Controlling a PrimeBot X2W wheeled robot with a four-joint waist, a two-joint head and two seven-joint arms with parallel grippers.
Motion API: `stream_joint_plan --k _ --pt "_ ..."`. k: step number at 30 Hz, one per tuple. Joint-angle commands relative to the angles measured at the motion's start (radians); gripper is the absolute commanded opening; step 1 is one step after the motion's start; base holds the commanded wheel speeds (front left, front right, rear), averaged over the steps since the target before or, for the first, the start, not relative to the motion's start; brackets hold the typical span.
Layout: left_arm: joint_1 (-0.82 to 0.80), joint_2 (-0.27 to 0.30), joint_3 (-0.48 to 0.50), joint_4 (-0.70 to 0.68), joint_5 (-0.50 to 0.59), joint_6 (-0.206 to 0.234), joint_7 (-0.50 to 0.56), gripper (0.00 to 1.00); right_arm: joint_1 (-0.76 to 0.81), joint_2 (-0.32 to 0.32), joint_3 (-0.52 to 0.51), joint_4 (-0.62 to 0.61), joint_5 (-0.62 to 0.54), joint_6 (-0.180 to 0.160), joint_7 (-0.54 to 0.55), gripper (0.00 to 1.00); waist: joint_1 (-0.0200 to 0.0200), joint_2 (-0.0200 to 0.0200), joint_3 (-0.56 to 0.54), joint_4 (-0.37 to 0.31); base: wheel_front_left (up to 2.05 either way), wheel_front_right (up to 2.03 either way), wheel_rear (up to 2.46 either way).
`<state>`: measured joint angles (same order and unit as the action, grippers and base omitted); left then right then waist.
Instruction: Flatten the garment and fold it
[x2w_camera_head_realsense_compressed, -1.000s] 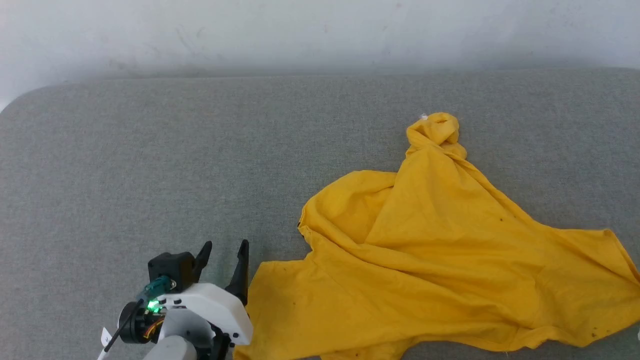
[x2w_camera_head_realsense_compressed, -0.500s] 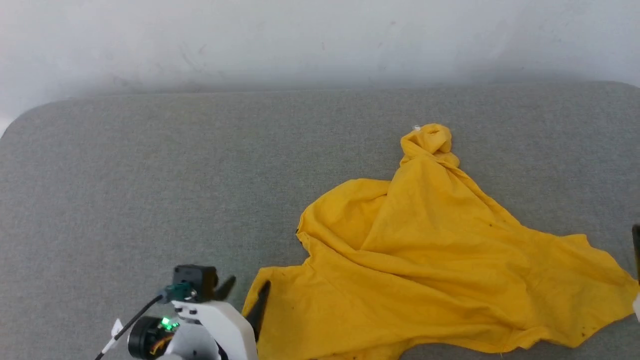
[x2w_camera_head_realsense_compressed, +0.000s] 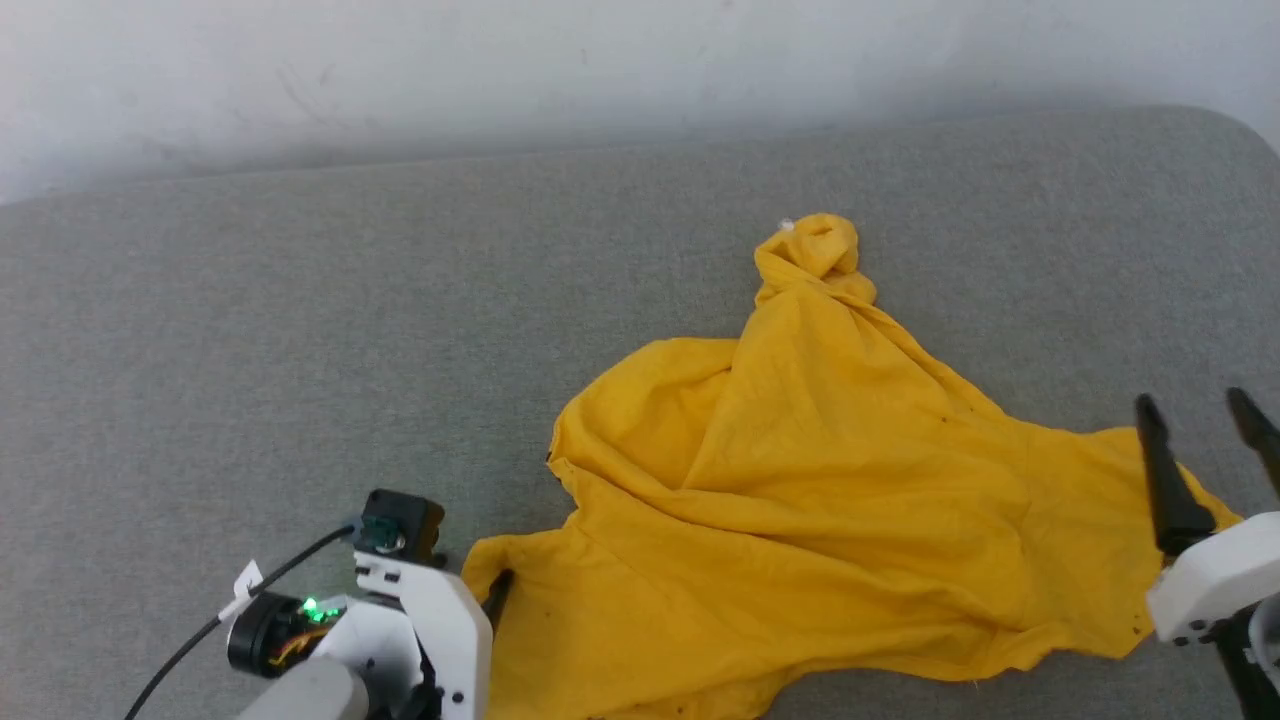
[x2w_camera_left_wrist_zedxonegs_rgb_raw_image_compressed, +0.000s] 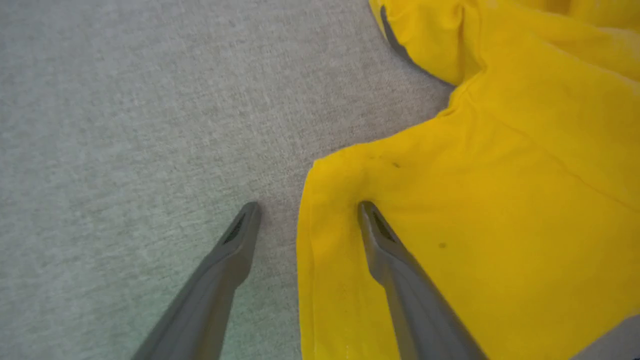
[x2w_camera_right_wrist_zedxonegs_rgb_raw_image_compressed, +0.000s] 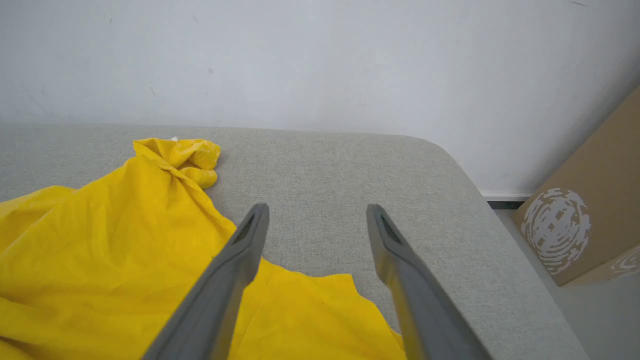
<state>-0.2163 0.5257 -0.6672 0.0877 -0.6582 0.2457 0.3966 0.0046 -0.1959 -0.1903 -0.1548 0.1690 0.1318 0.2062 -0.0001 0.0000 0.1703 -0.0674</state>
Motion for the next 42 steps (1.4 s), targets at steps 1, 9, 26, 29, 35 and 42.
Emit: stream_joint_plan --k 1,9,26,29,35,42 --pt "-0.005 -0.01 -0.01 0.025 -0.002 -0.01 0.009 1.0 0.005 0.004 0.008 -0.006 0.002 -0.001 -0.006 1.0 0.0001 0.0 0.029 -0.023 0.0 0.0 0.0" --pt "-0.077 -0.024 0.044 0.099 0.011 -0.036 -0.134 0.0 0.018 -0.01 0.077 0.019 0.024 -0.001 -0.01 1.0 0.0001 0.0 0.033 -0.017 0.0 0.0 0.0" --pt "-0.14 -0.019 0.206 0.183 0.021 0.019 -0.436 1.0 0.014 -0.018 0.143 0.037 0.041 -0.001 0.015 1.0 0.0001 0.0 0.048 0.022 0.0 0.0 0.0" --pt "-0.137 -0.036 0.23 0.19 0.03 0.033 -0.53 1.0 0.022 -0.004 0.13 0.049 0.042 -0.001 0.023 1.0 0.0001 0.0 0.039 0.023 0.0 0.0 0.0" --pt "-0.058 -0.045 0.275 0.09 0.072 0.067 -0.646 1.0 0.083 0.046 0.054 0.044 0.022 -0.001 0.096 1.0 0.0001 0.0 0.002 0.028 0.0 0.0 0.0" --pt "0.082 -0.076 0.355 -0.129 0.188 0.115 -0.658 1.0 0.17 0.095 -0.075 0.028 -0.019 -0.001 0.277 1.0 0.0001 0.0 -0.014 0.059 0.0 0.0 0.0"
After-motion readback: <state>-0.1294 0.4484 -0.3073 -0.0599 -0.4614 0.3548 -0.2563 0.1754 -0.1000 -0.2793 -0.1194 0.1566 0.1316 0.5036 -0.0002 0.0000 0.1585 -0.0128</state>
